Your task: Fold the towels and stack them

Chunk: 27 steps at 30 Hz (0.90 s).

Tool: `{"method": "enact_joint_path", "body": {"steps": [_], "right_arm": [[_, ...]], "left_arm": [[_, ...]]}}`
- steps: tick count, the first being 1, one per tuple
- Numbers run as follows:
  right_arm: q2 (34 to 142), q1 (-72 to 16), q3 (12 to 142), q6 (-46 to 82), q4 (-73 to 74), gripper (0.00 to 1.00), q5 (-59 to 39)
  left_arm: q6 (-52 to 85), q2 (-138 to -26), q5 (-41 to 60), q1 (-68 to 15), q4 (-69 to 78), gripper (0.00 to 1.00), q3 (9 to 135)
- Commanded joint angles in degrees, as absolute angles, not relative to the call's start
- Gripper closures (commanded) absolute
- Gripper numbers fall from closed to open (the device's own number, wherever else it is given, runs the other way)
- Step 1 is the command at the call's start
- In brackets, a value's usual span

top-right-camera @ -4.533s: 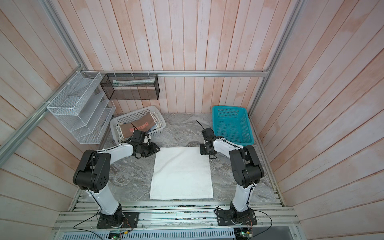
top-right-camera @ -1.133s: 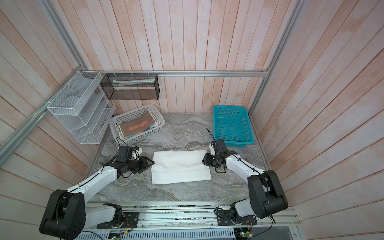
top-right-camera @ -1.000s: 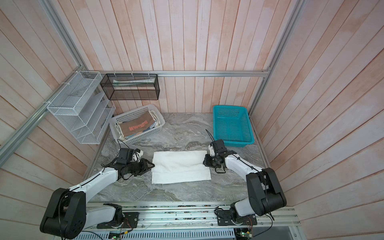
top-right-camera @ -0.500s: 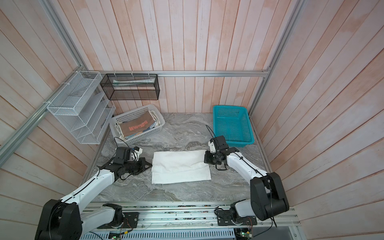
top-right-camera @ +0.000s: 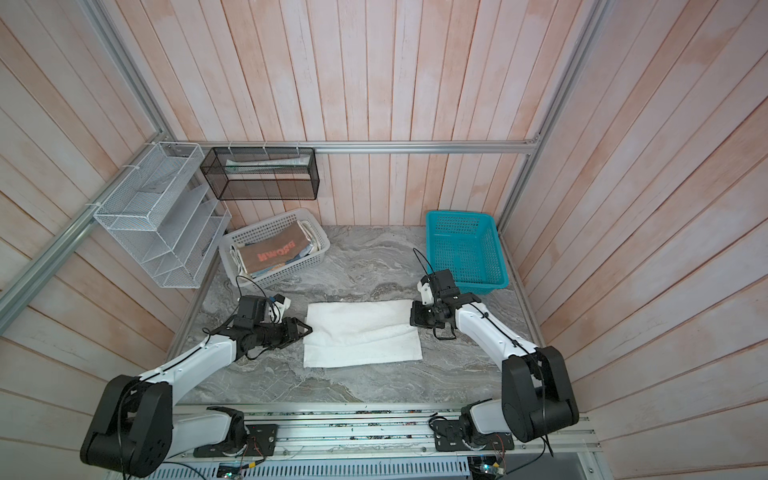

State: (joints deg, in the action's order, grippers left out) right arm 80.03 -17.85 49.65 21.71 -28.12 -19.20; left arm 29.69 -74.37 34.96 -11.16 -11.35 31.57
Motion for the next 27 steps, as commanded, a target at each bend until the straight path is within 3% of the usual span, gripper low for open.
{"method": "enact_joint_path", "body": {"steps": [1, 3, 6, 16, 27], "right_arm": [[80.6, -17.7, 49.1, 20.6, -28.4, 1.0, -19.4], [80.4, -17.5, 49.2, 20.6, -28.6, 1.0, -19.4], [80.1, -16.8, 50.0, 20.3, -30.0, 1.0, -20.1], [77.4, -12.1, 55.5, 16.6, -42.4, 1.0, -21.7], [76.7, -12.4, 42.5, 20.0, -39.3, 1.0, -25.6]], "left_arm": [[28.7, -76.3, 39.5, -11.2, -5.0, 0.58, 30.4], [29.1, -75.9, 40.4, -11.2, -5.4, 0.71, 30.2], [29.4, -72.2, 39.6, -11.2, -9.3, 1.0, 30.3], [32.7, -60.5, 36.9, -10.4, -25.5, 1.0, 33.2], [39.8, -62.6, 34.3, -12.3, -28.2, 1.0, 27.1]]}}
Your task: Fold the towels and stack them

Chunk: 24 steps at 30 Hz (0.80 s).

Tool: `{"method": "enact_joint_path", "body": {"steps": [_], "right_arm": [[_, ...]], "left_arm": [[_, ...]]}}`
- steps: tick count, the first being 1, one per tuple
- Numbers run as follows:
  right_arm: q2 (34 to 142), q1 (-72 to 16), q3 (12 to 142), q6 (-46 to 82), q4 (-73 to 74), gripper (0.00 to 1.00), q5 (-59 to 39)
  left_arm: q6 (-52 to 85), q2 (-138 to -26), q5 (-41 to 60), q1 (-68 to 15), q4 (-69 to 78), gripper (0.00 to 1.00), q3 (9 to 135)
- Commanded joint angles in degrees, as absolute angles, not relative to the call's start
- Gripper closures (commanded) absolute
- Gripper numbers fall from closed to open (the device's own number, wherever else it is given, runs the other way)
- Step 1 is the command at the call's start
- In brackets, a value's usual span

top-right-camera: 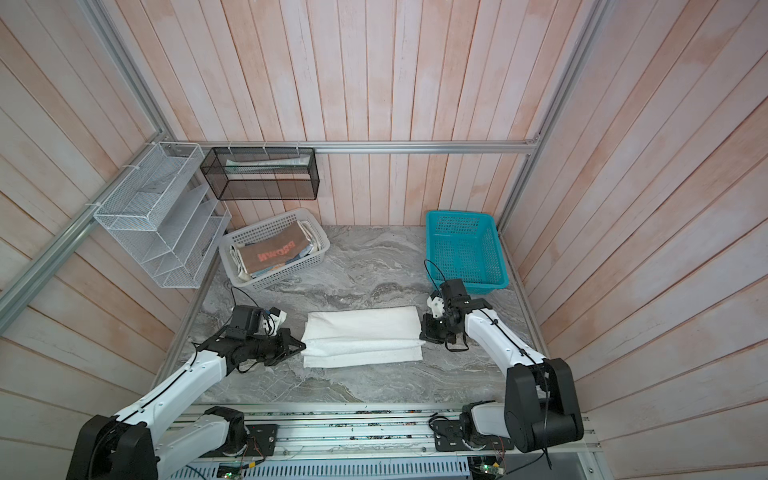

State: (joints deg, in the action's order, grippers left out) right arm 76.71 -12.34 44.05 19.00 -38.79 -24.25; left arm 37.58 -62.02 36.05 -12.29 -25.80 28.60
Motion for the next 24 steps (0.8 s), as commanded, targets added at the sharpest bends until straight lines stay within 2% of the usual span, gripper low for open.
{"method": "enact_joint_path", "body": {"steps": [1, 2, 3, 5, 6, 10, 13, 16, 22, 24], "right_arm": [[76.3, -12.4, 42.0, 20.4, -39.1, 0.96, -25.2], [76.1, -12.4, 41.8, 20.6, -39.1, 0.77, -24.3], [76.2, -12.4, 42.0, 20.6, -39.2, 0.69, -23.8], [76.7, -12.4, 43.1, 20.1, -39.9, 0.64, -23.4], [77.0, -12.4, 44.0, 20.0, -40.2, 0.64, -23.1], [77.7, -13.3, 47.7, 19.8, -41.7, 0.63, -20.1], [78.5, -15.6, 50.2, 20.1, -42.1, 0.63, -17.3], [79.8, -19.1, 51.6, 21.3, -41.4, 0.63, -14.8], [83.7, -25.7, 48.7, 24.9, -34.3, 0.63, -17.2], [85.5, -26.7, 47.3, 25.5, -32.6, 0.63, -18.1]], "left_arm": [[40.4, -62.2, 33.4, -12.3, -29.0, 0.91, 26.7], [41.0, -61.6, 32.3, -12.3, -29.8, 0.74, 26.5], [41.1, -60.9, 31.6, -12.3, -30.3, 0.63, 26.7], [41.5, -59.3, 29.4, -12.4, -31.4, 0.4, 28.0], [41.4, -58.8, 28.1, -12.4, -31.8, 0.38, 28.7], [39.6, -59.1, 26.5, -12.4, -30.8, 0.38, 31.4], [37.7, -61.3, 26.8, -13.4, -29.5, 0.47, 34.2], [37.1, -64.1, 25.8, -16.5, -27.9, 0.51, 37.4], [38.0, -71.9, 24.7, -22.0, -25.1, 0.51, 38.5], [38.0, -73.7, 24.1, -22.1, -24.6, 0.54, 37.3]]}}
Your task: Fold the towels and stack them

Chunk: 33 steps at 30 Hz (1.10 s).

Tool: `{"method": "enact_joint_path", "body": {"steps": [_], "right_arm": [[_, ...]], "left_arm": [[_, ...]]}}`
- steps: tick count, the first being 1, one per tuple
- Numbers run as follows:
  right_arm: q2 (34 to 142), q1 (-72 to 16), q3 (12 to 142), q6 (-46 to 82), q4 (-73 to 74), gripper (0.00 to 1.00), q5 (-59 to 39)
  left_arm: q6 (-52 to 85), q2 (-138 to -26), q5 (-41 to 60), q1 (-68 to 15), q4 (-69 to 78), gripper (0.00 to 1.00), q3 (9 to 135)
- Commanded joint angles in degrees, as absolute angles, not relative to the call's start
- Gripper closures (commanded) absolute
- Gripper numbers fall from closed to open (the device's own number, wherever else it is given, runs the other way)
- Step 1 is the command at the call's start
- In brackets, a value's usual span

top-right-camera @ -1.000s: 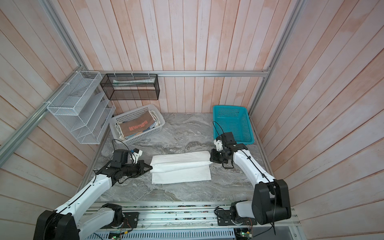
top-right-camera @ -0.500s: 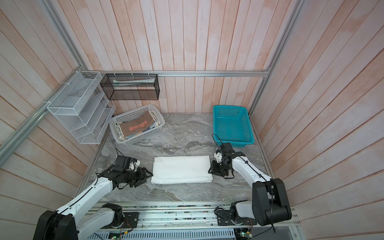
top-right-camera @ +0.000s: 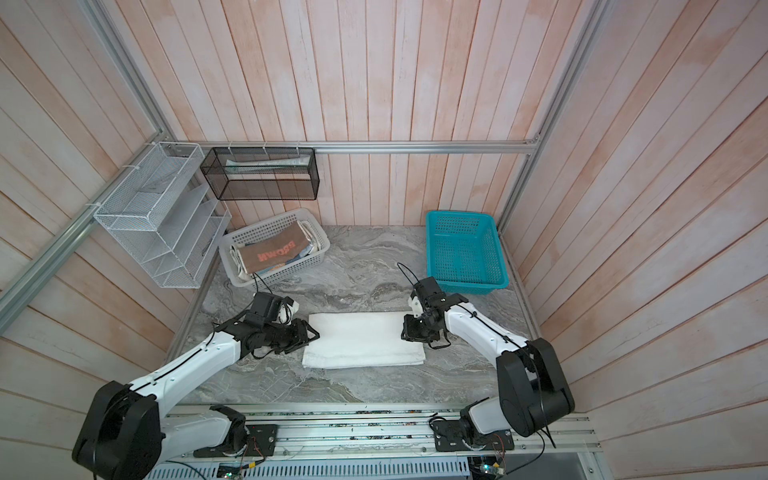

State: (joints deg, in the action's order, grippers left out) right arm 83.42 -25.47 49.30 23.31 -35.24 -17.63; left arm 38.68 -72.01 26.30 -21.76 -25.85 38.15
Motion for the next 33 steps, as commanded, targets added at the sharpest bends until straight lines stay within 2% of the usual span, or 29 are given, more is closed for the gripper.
{"method": "enact_joint_path", "body": {"steps": [1, 8, 10, 13, 16, 20, 28, 33], "right_arm": [[86.5, -26.8, 46.4, 25.6, -31.5, 0.64, -19.0], [90.8, -26.8, 41.7, 25.5, -26.2, 0.69, -19.2], [91.2, -26.8, 42.0, 25.3, -26.3, 0.69, -19.3], [89.8, -26.8, 43.5, 24.8, -27.0, 0.69, -18.0], [87.6, -26.8, 45.3, 23.9, -27.6, 0.67, -16.3], [86.3, -26.8, 46.8, 23.4, -27.9, 0.67, -15.4], [86.6, -26.8, 45.4, 23.2, -24.8, 0.67, -17.9], [83.9, -26.8, 45.6, 22.5, -21.8, 0.67, -17.7]], "left_arm": [[37.9, -74.6, 23.7, -22.1, -24.5, 0.56, 36.6], [38.3, -77.0, 20.7, -21.8, -25.1, 0.57, 33.1], [37.9, -76.0, 18.6, -21.4, -27.4, 0.51, 34.0], [36.4, -72.5, 15.3, -19.6, -30.2, 0.36, 35.8], [33.9, -70.3, 21.7, -14.7, -28.0, 0.26, 34.9], [32.0, -73.3, 32.4, -11.1, -23.7, 0.26, 33.8], [38.3, -81.4, 39.7, -11.2, -12.2, 0.3, 29.4], [42.7, -83.3, 44.8, -11.7, -4.1, 0.43, 29.1]]}}
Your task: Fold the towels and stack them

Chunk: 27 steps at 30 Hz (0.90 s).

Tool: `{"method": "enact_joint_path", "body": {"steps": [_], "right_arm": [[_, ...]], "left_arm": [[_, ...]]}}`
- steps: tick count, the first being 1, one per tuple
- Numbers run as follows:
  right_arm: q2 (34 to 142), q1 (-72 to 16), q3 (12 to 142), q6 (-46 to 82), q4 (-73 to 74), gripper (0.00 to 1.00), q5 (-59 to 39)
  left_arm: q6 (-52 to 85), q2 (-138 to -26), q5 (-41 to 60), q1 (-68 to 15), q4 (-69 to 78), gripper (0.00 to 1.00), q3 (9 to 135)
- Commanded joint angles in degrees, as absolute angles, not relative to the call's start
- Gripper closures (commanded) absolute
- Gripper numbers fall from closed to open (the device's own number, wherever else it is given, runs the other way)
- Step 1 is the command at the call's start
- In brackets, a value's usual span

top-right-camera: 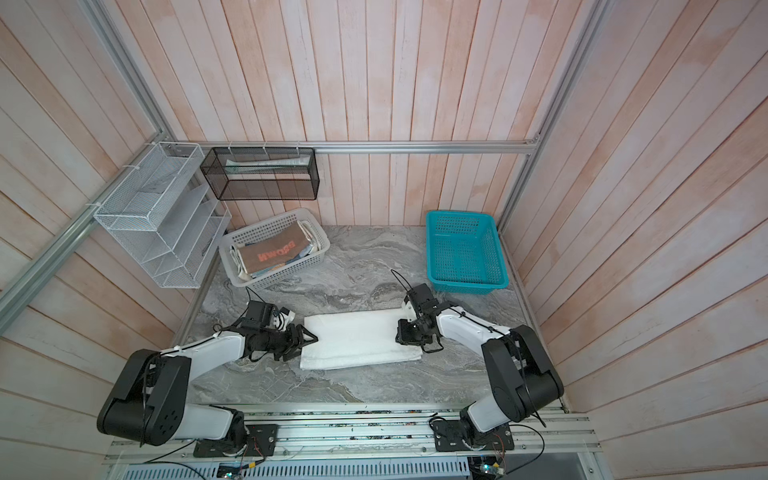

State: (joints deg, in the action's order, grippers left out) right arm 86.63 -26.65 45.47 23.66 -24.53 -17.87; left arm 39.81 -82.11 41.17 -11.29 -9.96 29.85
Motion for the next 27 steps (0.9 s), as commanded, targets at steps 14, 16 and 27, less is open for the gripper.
{"method": "enact_joint_path", "body": {"steps": [14, 16, 27], "right_arm": [[80.3, -22.3, 48.6, 20.3, -14.0, 0.67, -17.0], [81.7, -21.5, 49.2, 19.9, -13.7, 0.67, -18.5], [87.8, -19.5, 52.3, 19.9, -12.6, 0.67, -21.9]], "left_arm": [[26.9, -98.0, 31.0, -14.8, -29.3, 1.0, 68.3], [24.5, -102.7, 29.6, -15.0, -33.7, 1.0, 78.0], [23.9, -134.2, 29.8, -11.7, -52.0, 1.0, 144.0]]}}
